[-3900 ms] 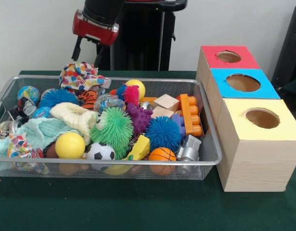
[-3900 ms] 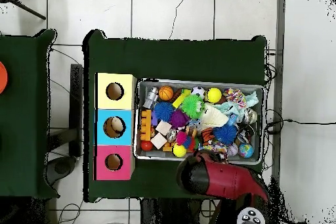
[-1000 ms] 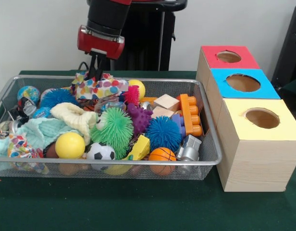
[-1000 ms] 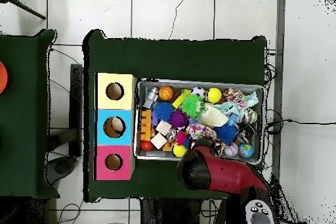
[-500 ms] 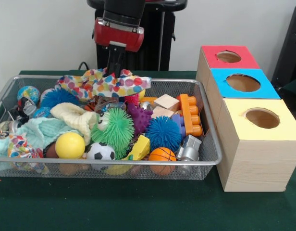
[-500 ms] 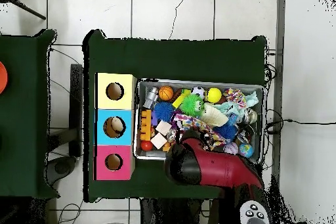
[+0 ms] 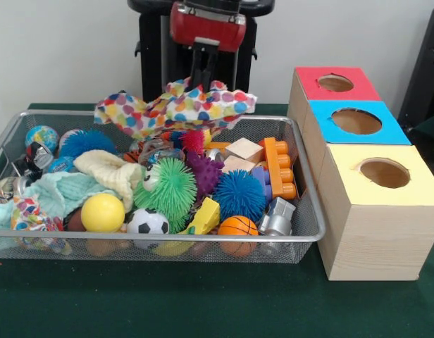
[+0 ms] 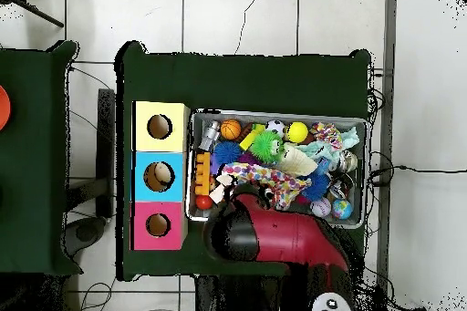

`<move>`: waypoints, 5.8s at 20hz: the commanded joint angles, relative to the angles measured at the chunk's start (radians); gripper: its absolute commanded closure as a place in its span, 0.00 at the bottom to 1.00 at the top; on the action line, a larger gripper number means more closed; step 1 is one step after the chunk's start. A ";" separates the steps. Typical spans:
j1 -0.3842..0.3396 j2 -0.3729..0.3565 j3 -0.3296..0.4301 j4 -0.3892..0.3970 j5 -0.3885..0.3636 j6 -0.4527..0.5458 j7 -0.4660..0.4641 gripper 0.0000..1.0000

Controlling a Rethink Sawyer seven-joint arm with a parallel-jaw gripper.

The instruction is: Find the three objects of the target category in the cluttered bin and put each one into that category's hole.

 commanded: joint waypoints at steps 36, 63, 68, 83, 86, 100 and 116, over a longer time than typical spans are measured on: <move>0.039 -0.205 0.359 0.168 0.504 0.151 0.173 1.00; 0.377 0.174 -0.003 -0.073 0.530 -0.168 0.219 1.00; 0.443 0.173 -0.114 -0.101 0.548 -0.115 0.211 1.00; 0.404 0.156 -0.081 -0.223 0.576 -0.053 0.185 1.00; 0.405 0.180 -0.082 -0.281 0.571 -0.007 0.173 1.00; 0.358 0.265 0.026 -0.289 0.590 -0.127 0.211 1.00; 0.351 0.330 0.065 -0.251 0.576 -0.198 0.233 1.00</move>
